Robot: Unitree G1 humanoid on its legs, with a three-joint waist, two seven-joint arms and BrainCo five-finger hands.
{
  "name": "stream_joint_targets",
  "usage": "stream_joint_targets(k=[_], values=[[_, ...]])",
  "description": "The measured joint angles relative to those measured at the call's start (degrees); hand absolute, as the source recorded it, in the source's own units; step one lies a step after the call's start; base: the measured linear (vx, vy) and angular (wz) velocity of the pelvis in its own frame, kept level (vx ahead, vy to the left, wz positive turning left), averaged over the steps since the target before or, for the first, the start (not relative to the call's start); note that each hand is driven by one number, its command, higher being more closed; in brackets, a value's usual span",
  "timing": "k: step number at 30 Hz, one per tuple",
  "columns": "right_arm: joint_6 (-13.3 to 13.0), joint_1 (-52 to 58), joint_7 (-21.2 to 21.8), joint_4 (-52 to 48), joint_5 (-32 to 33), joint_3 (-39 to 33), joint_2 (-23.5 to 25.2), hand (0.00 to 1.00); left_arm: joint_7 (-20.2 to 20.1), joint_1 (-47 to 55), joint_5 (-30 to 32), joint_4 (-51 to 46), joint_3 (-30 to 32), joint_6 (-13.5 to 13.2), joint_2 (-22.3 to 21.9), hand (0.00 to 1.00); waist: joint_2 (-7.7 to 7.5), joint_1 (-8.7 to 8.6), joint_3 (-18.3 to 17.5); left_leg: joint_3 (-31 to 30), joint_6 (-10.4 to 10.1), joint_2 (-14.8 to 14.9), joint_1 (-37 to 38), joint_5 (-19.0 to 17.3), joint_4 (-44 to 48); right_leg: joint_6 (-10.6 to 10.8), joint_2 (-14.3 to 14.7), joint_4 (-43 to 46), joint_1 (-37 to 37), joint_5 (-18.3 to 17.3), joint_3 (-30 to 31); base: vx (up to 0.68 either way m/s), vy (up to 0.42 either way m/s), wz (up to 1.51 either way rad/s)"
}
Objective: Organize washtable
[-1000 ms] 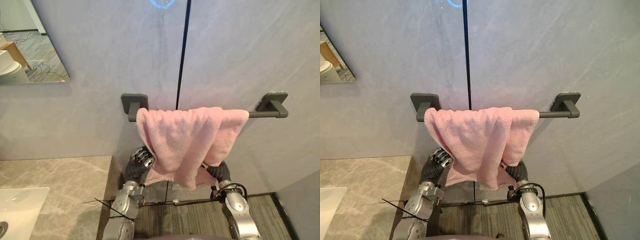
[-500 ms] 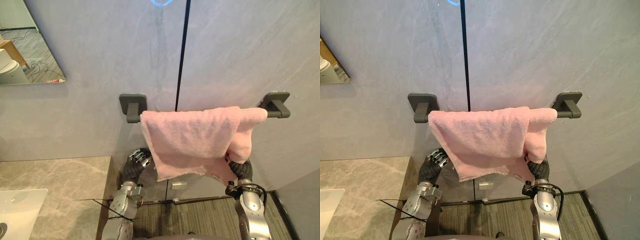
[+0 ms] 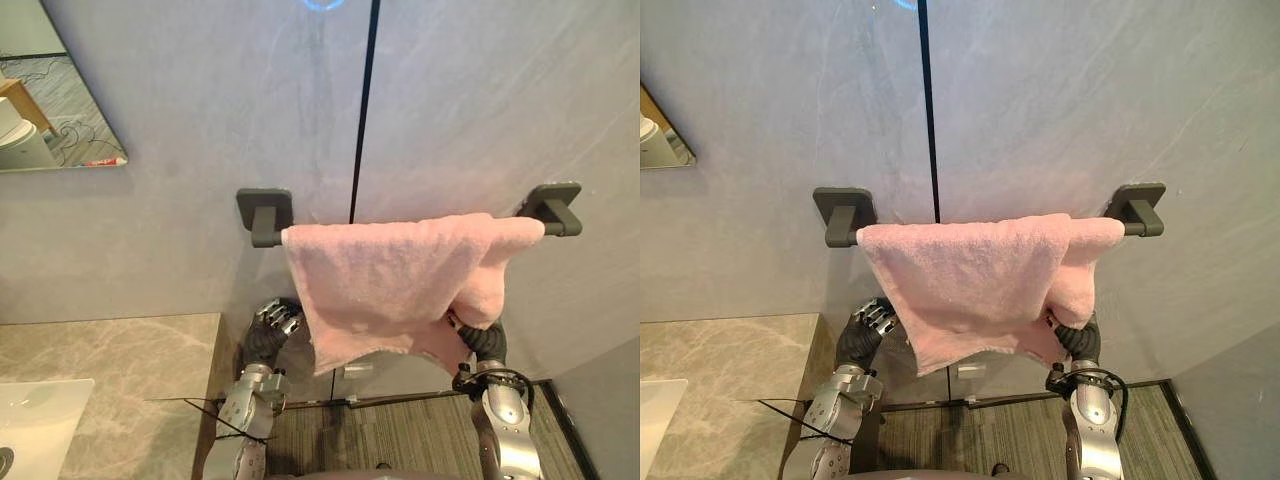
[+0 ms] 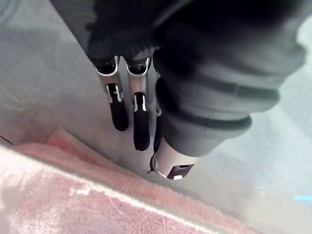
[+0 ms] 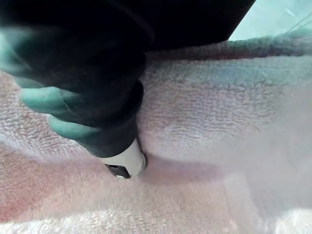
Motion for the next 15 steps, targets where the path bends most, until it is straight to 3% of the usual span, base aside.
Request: stream_joint_targets(k=[6,15], values=[[0.22,0.62,0.35,1.49,-0.08,-0.15,0.10,0.00,0.15,0.40,-0.01,-0.12,1.71,0.00,-0.70,0.00,0.06,0.01,0.04,0.09,0.08,0.01,0.10,-0.08,0.06,0.00,0.01,0.07,0.06,0.00,0.10,0.00,0.000,0.00],[0.14,4.17,-5.80,-8.83,0.01,-8.36,2.55,0.00,4.06,5.38,-0.11,-5.76,11.70,-0.13,-2.17,0.00,0.30,0.09,0.15,1.55,-0.08,0.84,0.37,-1.50,1.50,-0.35,0.48,0.29,0.47,-0.33,0.51,0.00,-0.009,-0.05]])
